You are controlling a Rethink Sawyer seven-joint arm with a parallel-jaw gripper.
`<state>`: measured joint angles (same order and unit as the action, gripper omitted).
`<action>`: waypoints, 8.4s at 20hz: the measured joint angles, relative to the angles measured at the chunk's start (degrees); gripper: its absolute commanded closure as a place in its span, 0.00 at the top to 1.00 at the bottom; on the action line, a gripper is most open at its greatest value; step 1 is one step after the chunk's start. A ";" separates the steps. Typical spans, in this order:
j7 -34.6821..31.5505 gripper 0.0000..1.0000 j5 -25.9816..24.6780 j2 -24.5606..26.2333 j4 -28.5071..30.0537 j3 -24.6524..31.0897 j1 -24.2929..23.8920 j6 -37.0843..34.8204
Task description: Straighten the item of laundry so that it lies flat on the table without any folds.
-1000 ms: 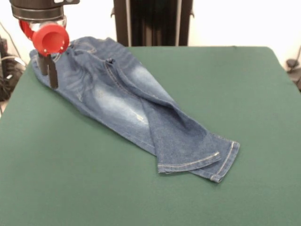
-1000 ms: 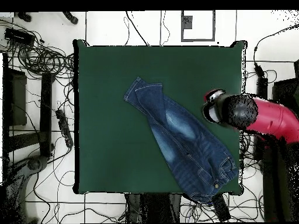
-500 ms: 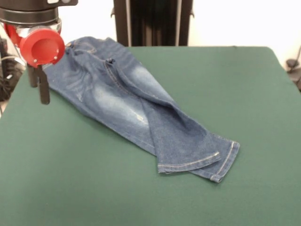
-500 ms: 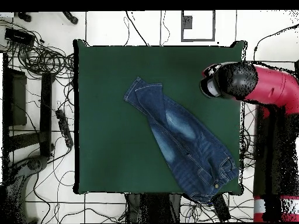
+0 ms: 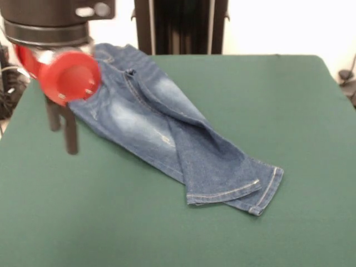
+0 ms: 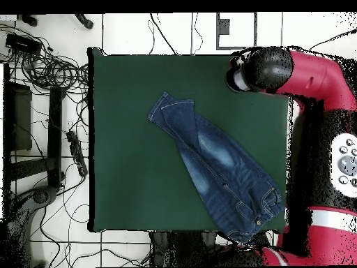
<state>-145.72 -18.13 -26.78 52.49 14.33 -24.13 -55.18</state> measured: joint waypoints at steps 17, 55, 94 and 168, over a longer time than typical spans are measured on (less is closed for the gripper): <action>-3.08 1.00 6.36 11.26 -9.97 -1.78 13.78 0.09; -9.33 1.00 13.77 21.08 -10.48 -13.41 18.37 5.69; -10.64 1.00 24.67 18.55 2.39 -21.09 27.11 18.57; 23.20 0.00 16.18 18.75 -20.95 -12.37 -12.01 3.57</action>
<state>-122.52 -1.95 -8.02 31.54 1.95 -36.14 -51.61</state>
